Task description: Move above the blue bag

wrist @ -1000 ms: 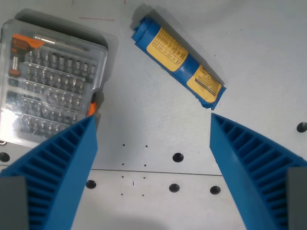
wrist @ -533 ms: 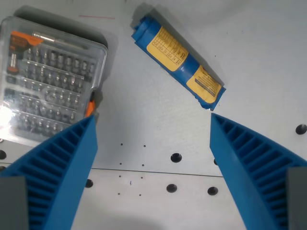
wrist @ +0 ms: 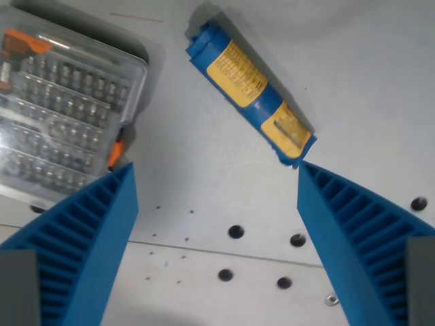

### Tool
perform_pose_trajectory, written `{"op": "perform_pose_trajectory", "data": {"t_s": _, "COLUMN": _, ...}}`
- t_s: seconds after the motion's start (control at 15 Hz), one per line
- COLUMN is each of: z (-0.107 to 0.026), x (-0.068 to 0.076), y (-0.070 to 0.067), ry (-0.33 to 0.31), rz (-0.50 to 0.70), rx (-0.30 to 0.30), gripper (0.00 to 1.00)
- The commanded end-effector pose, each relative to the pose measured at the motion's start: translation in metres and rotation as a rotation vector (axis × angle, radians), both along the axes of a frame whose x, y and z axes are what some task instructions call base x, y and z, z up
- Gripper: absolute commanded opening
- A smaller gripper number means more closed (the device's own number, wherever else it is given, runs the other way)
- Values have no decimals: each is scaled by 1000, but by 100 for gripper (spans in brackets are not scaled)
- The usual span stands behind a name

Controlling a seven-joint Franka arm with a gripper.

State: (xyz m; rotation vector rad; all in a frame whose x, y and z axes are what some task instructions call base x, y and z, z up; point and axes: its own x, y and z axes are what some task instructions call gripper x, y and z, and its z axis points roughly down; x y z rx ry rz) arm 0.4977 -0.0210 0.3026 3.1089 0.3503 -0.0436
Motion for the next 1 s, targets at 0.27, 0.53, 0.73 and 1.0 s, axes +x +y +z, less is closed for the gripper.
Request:
{"op": "perform_pose_trajectory", "data": {"t_s": 0.27, "z": -24, "x": -3, "y": -9, "ry": -74, "rz": 297, "rx": -23, "gripper": 100}}
{"op": "perform_pose_trajectory", "data": {"t_s": 0.53, "z": -42, "x": -2, "y": -13, "ry": -70, "rz": 406, "rx": -37, "gripper": 100}}
{"op": "perform_pose_trajectory", "data": {"t_s": 0.73, "z": -56, "x": -1, "y": -15, "ry": -64, "rz": 465, "rx": -47, "gripper": 100}}
{"op": "perform_pose_trajectory", "data": {"t_s": 1.0, "z": -75, "x": 1, "y": -19, "ry": -59, "rz": 555, "rx": -65, "gripper": 100}}
